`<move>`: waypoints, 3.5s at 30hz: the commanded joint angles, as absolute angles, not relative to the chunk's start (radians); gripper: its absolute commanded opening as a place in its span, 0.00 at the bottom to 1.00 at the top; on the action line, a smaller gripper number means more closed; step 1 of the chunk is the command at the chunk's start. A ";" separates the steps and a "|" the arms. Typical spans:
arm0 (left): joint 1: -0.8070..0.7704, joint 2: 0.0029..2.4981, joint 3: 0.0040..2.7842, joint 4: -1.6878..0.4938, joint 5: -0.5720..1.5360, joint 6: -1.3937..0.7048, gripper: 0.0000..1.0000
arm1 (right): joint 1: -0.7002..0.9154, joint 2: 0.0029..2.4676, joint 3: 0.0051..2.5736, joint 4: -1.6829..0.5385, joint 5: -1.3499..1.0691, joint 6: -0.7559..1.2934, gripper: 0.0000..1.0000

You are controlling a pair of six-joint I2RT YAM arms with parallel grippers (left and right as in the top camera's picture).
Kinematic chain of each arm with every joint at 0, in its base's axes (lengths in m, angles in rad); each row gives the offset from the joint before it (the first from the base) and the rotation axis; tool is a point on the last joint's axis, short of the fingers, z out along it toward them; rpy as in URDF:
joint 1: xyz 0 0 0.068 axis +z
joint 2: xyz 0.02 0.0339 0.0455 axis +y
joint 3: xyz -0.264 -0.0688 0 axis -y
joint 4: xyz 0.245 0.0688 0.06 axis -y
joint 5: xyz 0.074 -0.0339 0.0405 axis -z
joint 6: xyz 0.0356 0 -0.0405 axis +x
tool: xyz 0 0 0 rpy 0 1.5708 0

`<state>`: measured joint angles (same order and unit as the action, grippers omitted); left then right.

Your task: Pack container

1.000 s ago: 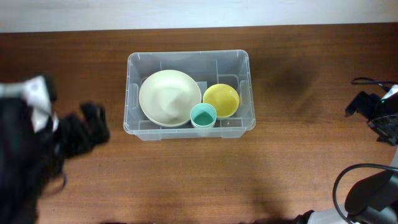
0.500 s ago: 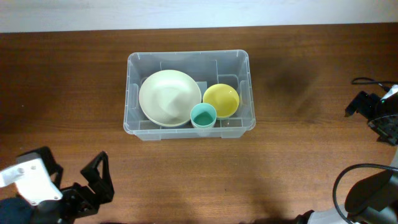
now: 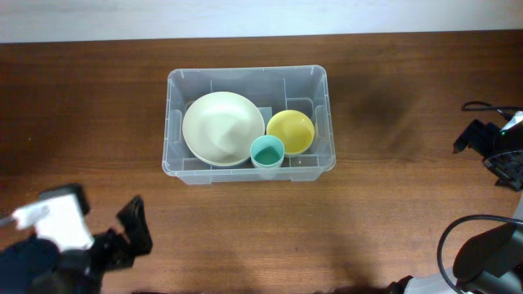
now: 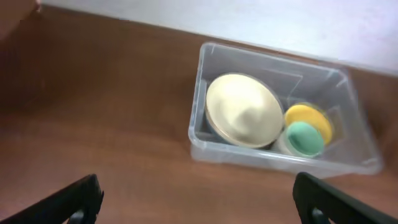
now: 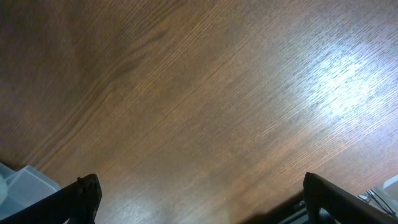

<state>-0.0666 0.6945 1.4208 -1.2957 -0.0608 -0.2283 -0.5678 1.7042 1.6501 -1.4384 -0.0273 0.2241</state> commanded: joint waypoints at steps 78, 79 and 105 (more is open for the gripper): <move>0.009 0.005 0.010 -0.071 0.119 0.218 1.00 | -0.570 1.691 1.649 -1.439 -0.025 0.217 0.99; 0.009 0.005 0.010 -0.072 0.119 0.218 1.00 | -0.570 1.691 1.649 -1.439 -0.025 0.217 0.99; 0.009 0.005 0.010 -0.072 0.119 0.218 1.00 | -0.556 1.644 1.639 -1.335 -0.060 0.217 0.99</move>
